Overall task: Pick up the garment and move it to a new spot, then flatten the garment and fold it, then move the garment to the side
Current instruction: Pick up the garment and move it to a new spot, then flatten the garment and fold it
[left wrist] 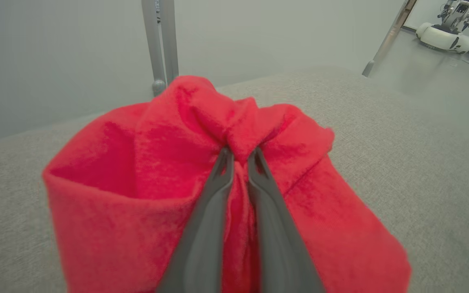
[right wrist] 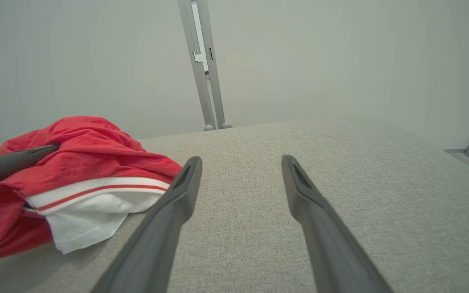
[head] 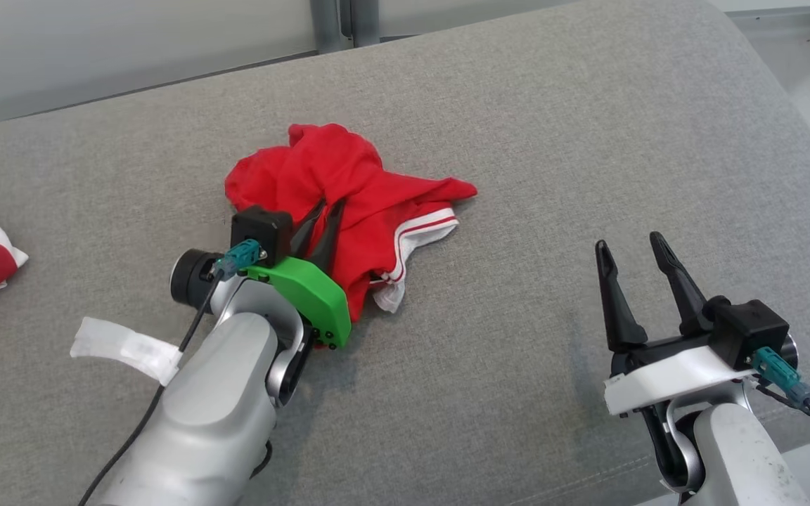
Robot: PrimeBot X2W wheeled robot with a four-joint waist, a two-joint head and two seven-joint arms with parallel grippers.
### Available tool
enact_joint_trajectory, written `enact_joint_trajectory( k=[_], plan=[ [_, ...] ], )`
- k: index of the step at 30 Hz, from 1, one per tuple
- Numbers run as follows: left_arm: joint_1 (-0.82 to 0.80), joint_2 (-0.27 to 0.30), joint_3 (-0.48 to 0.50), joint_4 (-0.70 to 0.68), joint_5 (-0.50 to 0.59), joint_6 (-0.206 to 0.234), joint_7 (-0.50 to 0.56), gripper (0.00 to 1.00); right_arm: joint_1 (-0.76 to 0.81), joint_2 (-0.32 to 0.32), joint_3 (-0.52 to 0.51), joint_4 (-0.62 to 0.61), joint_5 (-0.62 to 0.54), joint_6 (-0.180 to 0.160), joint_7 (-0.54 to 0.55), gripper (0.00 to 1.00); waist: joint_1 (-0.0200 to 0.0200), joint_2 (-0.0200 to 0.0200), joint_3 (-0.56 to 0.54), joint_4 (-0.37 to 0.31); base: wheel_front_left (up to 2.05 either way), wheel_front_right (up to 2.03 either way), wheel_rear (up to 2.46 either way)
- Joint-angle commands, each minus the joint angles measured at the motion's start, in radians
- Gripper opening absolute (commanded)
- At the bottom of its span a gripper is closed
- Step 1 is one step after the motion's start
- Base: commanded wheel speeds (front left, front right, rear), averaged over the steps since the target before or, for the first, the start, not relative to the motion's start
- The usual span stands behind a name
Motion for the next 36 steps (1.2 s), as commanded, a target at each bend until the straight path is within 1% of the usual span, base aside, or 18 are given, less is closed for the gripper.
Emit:
enact_joint_trajectory(
  k=[1, 6, 7, 8, 9, 10, 14, 17, 19, 21, 24, 28, 31, 32, 36],
  plan=[
    [-0.01, -0.008, -0.002, 0.021, -0.002, -0.001, -0.012, 0.0, -0.013, -0.001, -0.001, -0.005, 0.005, 0.0, -0.004, 1.0, 0.0, -0.0001, 0.029, -0.028, 0.0, 0.0, 0.0],
    [-0.013, -0.032, -0.012, 0.133, -0.008, -0.002, -0.043, 0.0, -0.011, -0.001, -0.004, -0.004, 0.005, 0.0, -0.004, 1.0, 0.0, -0.0001, 0.03, -0.028, 0.0, 0.0, 0.0],
    [-0.016, -0.037, -0.014, 0.148, -0.007, -0.004, -0.049, 0.2, -0.008, -0.001, -0.007, -0.003, 0.002, 0.0, -0.004, 1.0, 0.0, -0.0001, 0.028, -0.025, 0.0, 0.0, 0.0],
    [-0.017, -0.041, -0.016, 0.16, -0.007, -0.006, -0.052, 0.42, -0.005, -0.001, -0.008, -0.001, -0.003, 0.0, -0.004, 1.0, 0.0, -0.0001, 0.023, -0.02, 0.0, 0.0, 0.0],
    [-0.018, -0.044, -0.016, 0.17, -0.008, -0.007, -0.057, 0.84, -0.002, -0.001, -0.01, 0.002, -0.007, 0.0, -0.004, 1.0, 0.0, -0.0001, 0.018, -0.014, 0.0, 0.0, 0.0],
    [-0.018, -0.046, -0.016, 0.177, -0.011, -0.009, -0.057, 1.0, 0.001, -0.001, -0.01, 0.004, -0.009, 0.0, -0.004, 1.0, 0.0, -0.0001, 0.013, -0.008, 0.0, 0.0, 0.0],
    [0.002, -0.051, -0.009, 0.178, -0.039, -0.023, -0.064, 1.0, 0.012, -0.002, -0.009, 0.014, -0.022, 0.0, -0.004, 1.0, 0.0, -0.0001, -0.018, 0.017, 0.0, 0.0, 0.0],
    [0.017, -0.054, 0.003, 0.131, -0.068, -0.032, -0.065, 1.0, 0.024, -0.002, -0.012, 0.019, -0.032, 0.0, -0.004, 1.0, 0.0, -0.0001, -0.043, 0.037, 0.0, 0.0, 0.0],
    [0.035, -0.053, 0.011, 0.094, -0.089, -0.031, -0.064, 1.0, 0.031, -0.002, -0.015, 0.022, -0.037, 0.0, -0.004, 1.0, 0.0, -0.0001, -0.058, 0.048, 0.0, 0.0, 0.0],
    [0.041, -0.052, 0.024, 0.065, -0.09, -0.019, -0.065, 1.0, 0.033, -0.002, -0.018, 0.024, -0.042, 0.0, -0.004, 1.0, 0.0, -0.0001, -0.07, 0.058, 0.0, 0.0, 0.0],
    [0.059, -0.052, 0.059, 0.052, -0.086, -0.007, -0.065, 1.0, 0.043, -0.002, -0.027, 0.023, -0.045, 0.0, -0.004, 1.0, 0.0, -0.0001, -0.083, 0.072, 0.0, 0.0, 0.0],
    [0.08, -0.027, 0.096, 0.075, -0.071, 0.001, -0.065, 1.0, 0.05, -0.002, -0.03, 0.02, -0.05, 0.0, -0.004, 1.0, 0.0, -0.0001, -0.087, 0.081, 0.0, 0.0, 0.0],
    [0.087, -0.025, 0.112, 0.112, -0.082, -0.009, -0.065, 1.0, 0.046, -0.002, -0.027, 0.016, -0.051, 0.0, -0.004, 1.0, 0.0, -0.0001, -0.081, 0.08, 0.0, 0.0, 0.0],
    [0.087, -0.025, 0.124, 0.144, -0.095, -0.016, -0.065, 1.0, 0.041, -0.002, -0.025, 0.013, -0.052, 0.0, -0.004, 1.0, 0.0, -0.0001, -0.072, 0.076, 0.0, 0.0, 0.0],
    [0.075, -0.023, 0.13, 0.192, -0.104, -0.026, -0.065, 1.0, 0.029, -0.002, -0.024, 0.013, -0.052, 0.0, -0.004, 1.0, 0.0, -0.0001, -0.056, 0.064, 0.0, 0.0, 0.0]
  ],
)
